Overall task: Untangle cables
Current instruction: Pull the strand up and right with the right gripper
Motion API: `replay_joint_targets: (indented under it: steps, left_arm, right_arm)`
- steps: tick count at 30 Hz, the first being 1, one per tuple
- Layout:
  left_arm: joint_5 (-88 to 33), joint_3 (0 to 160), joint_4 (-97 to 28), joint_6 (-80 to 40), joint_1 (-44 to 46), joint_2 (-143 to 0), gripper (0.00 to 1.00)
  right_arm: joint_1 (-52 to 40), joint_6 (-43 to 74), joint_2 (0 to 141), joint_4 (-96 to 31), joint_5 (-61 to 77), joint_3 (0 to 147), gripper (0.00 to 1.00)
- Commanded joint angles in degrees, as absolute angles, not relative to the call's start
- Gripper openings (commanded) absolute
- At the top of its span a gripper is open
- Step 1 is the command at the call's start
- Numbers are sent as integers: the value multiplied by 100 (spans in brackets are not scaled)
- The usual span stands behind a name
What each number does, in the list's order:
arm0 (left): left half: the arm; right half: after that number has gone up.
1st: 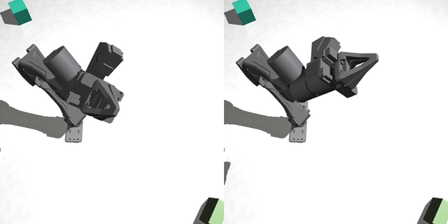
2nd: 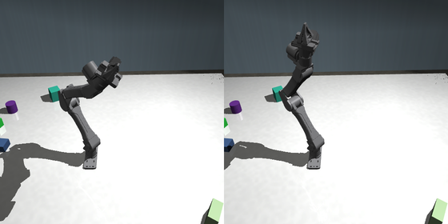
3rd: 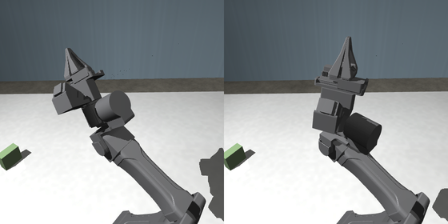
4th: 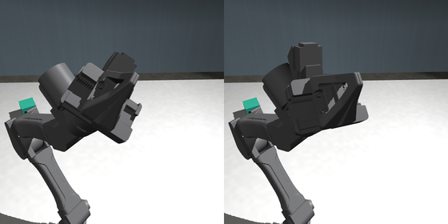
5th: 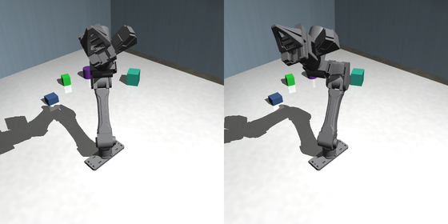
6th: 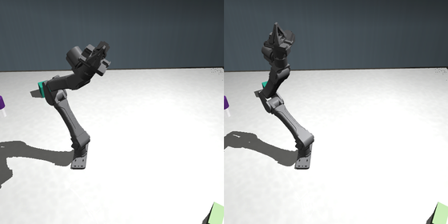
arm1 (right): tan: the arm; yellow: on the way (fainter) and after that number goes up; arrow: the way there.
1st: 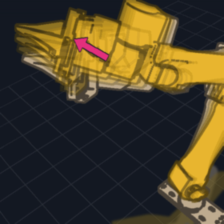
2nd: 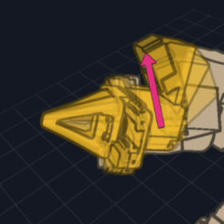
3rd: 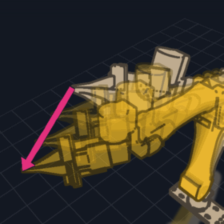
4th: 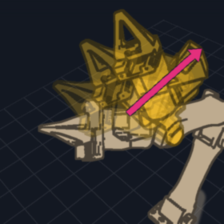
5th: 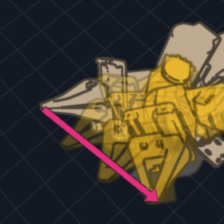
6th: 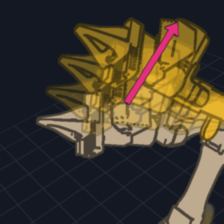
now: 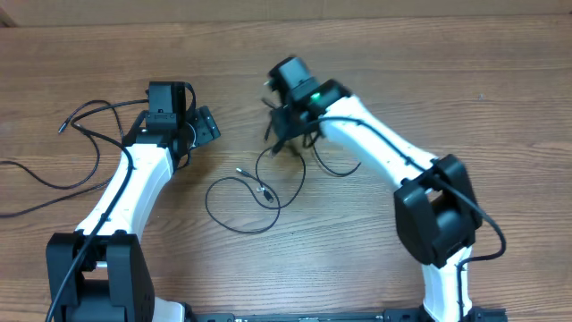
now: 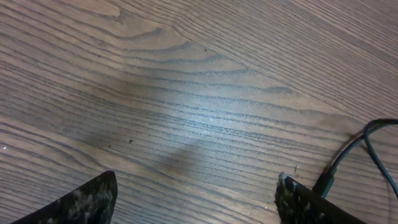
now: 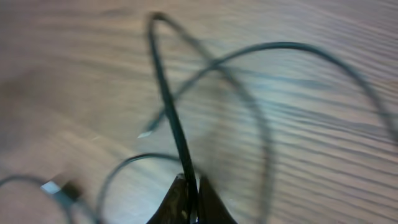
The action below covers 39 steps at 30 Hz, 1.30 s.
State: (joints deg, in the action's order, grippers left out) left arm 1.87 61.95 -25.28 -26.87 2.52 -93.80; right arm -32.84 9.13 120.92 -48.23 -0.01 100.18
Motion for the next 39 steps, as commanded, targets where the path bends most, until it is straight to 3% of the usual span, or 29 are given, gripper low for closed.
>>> replay_joint_targets:
  steps: [1,22,23,25,26,27,29,33,39]
  left_arm:
    - [143,6200,-2521,-2727,266,-9448,81]
    - [141,6198,-2519,-2727,266,-9448,82]
    - [141,6198,-2521,-2727,266,-9448,82]
    - [141,6198,-2521,-2727,266,-9448,82]
    - [141,6198,-2521,-2727,266,-9448,82]
    - [141,6198,-2521,-2727,266,-9448,82]
    - [141,6198,-2521,-2727,266,-9448,82]
    - [141,6198,-2521,-2727,266,-9448,82]
    - [141,6198,-2521,-2727,266,-9448,82]
  right_arm:
    - [-2880,1240,11904,-4886,-32,10068,4]
    - [-1404,2274,11911,-4847,-34,8595,4]
    - [-1380,2274,11911,-4825,-34,8538,7]
    - [-1374,2274,11911,-4818,-36,8477,25]
    - [-1374,2274,11911,-4816,-34,8458,36]
    - [-1374,2274,11911,-4823,-34,8458,55]
    - [-1374,2274,11911,-4812,-34,8458,75]
    - [-1332,2250,11900,-4845,-58,8580,83]
    - [-1317,2241,11719,-6005,438,9909,100]
